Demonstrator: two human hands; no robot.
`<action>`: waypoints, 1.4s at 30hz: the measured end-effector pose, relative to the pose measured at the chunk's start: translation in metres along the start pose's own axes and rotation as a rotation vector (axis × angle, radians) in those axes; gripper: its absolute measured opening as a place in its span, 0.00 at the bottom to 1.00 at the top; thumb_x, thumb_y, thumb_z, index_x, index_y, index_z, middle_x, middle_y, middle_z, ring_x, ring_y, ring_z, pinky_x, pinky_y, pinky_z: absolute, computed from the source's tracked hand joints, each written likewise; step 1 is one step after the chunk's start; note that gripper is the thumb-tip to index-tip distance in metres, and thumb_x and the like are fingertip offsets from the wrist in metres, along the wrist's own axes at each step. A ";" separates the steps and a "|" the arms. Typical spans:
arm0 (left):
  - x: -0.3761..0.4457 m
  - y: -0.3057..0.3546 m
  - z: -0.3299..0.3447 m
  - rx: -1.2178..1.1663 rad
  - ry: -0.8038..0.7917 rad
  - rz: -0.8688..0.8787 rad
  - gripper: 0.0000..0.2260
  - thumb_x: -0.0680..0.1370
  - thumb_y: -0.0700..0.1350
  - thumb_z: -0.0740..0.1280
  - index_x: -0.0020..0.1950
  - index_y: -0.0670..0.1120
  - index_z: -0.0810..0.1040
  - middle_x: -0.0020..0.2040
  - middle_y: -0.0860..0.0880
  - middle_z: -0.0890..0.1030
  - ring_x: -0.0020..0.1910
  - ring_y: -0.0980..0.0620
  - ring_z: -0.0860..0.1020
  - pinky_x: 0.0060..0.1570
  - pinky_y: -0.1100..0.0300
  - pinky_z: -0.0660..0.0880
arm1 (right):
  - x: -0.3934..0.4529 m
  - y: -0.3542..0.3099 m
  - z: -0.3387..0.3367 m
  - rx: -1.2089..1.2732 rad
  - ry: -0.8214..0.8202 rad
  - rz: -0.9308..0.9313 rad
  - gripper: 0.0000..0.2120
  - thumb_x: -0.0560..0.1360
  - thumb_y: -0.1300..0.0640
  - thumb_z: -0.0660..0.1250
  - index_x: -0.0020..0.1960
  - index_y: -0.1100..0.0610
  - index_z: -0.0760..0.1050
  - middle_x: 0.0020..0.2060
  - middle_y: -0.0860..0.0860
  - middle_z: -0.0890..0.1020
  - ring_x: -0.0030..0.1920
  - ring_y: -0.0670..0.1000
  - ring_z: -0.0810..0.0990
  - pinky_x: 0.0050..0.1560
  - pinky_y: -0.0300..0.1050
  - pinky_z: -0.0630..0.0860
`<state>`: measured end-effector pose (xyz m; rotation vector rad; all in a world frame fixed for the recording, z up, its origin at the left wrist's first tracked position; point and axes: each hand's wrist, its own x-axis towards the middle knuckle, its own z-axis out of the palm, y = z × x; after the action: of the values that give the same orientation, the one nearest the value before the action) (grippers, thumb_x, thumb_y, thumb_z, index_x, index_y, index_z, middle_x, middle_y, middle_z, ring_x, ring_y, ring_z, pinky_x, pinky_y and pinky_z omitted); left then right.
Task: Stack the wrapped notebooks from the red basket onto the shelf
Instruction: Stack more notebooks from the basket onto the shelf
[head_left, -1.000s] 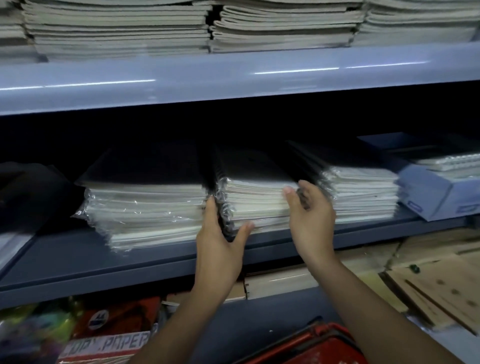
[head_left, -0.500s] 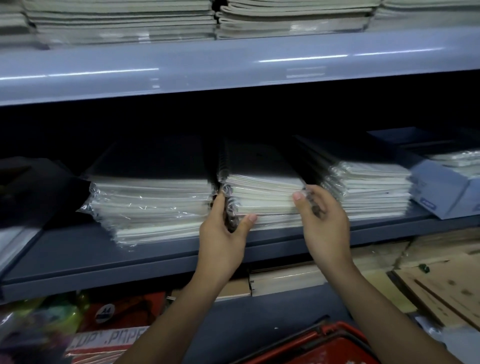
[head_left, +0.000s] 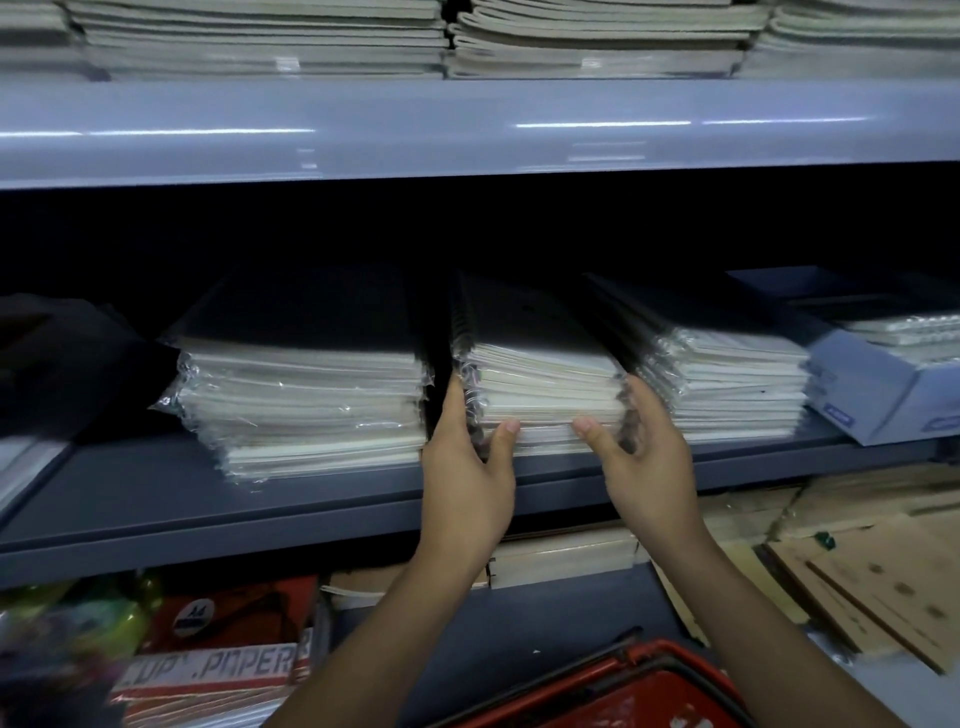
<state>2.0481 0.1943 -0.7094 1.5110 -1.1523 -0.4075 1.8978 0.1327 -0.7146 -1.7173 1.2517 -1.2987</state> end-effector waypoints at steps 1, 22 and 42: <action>-0.001 0.001 0.001 0.017 0.016 -0.003 0.32 0.81 0.49 0.66 0.81 0.51 0.55 0.72 0.59 0.71 0.60 0.76 0.70 0.56 0.84 0.62 | 0.003 0.002 0.001 0.007 -0.002 -0.002 0.31 0.75 0.49 0.72 0.75 0.52 0.67 0.60 0.40 0.76 0.62 0.40 0.74 0.62 0.33 0.68; -0.073 0.028 0.023 0.076 0.100 0.108 0.27 0.79 0.51 0.68 0.77 0.55 0.64 0.74 0.58 0.67 0.73 0.57 0.67 0.71 0.51 0.70 | -0.057 -0.003 -0.046 0.066 -0.022 -0.002 0.19 0.77 0.48 0.70 0.67 0.44 0.74 0.60 0.34 0.76 0.62 0.41 0.76 0.62 0.39 0.75; -0.029 0.059 0.156 0.132 -0.064 0.122 0.27 0.81 0.45 0.65 0.79 0.48 0.62 0.70 0.49 0.71 0.70 0.52 0.68 0.70 0.53 0.69 | 0.058 0.080 -0.146 0.018 0.014 0.075 0.31 0.73 0.58 0.76 0.73 0.52 0.69 0.64 0.44 0.80 0.64 0.42 0.78 0.69 0.50 0.74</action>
<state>1.8885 0.1386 -0.7138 1.5407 -1.3369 -0.3033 1.7376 0.0589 -0.7209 -1.6352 1.2960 -1.2769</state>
